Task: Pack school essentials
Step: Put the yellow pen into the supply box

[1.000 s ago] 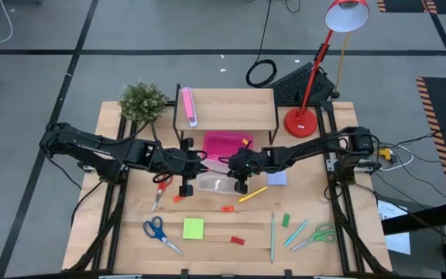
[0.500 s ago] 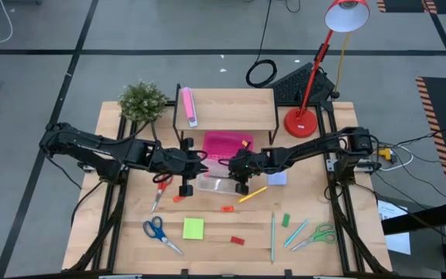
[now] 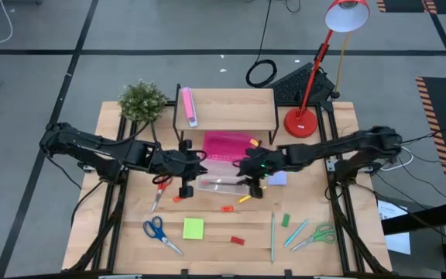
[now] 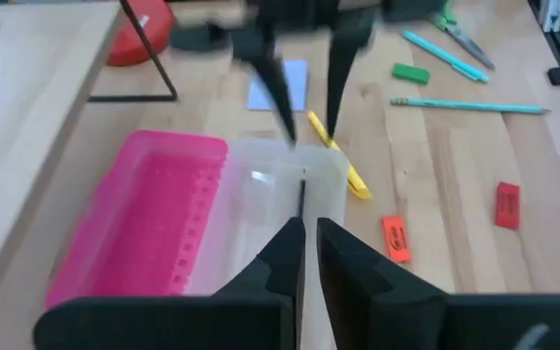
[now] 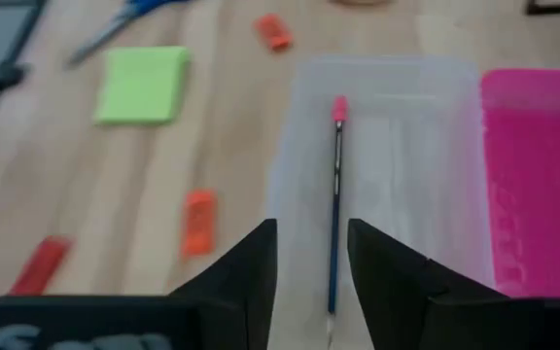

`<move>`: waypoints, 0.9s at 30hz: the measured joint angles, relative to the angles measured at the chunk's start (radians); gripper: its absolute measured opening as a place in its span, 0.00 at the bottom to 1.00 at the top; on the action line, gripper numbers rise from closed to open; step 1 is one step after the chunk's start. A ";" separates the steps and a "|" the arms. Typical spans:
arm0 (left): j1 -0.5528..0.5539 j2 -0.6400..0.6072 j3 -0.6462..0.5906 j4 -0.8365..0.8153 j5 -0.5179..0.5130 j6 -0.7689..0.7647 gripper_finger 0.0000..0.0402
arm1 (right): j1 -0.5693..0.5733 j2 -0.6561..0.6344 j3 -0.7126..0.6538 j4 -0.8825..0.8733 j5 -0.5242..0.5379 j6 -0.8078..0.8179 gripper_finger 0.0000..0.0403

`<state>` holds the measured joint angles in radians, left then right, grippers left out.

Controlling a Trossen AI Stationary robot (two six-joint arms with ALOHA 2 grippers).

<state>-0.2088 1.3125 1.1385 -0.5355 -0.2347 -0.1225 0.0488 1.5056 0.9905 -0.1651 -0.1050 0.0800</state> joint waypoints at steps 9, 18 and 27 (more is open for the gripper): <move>-0.182 0.005 -0.051 -0.019 -0.005 -0.224 0.09 | 0.109 -0.304 -0.225 -0.012 0.082 -0.087 0.31; -0.327 0.005 -0.176 0.198 -0.199 -0.384 0.09 | 0.088 -0.464 -0.397 -0.011 0.108 -0.093 0.31; -0.341 0.005 -0.292 0.312 -0.301 -0.447 0.09 | 0.071 -0.412 -0.467 0.014 0.104 -0.108 0.31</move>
<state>-0.5495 1.3174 0.8467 -0.2239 -0.5359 -0.5698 0.1202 1.0935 0.5240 -0.1508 -0.0006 -0.0279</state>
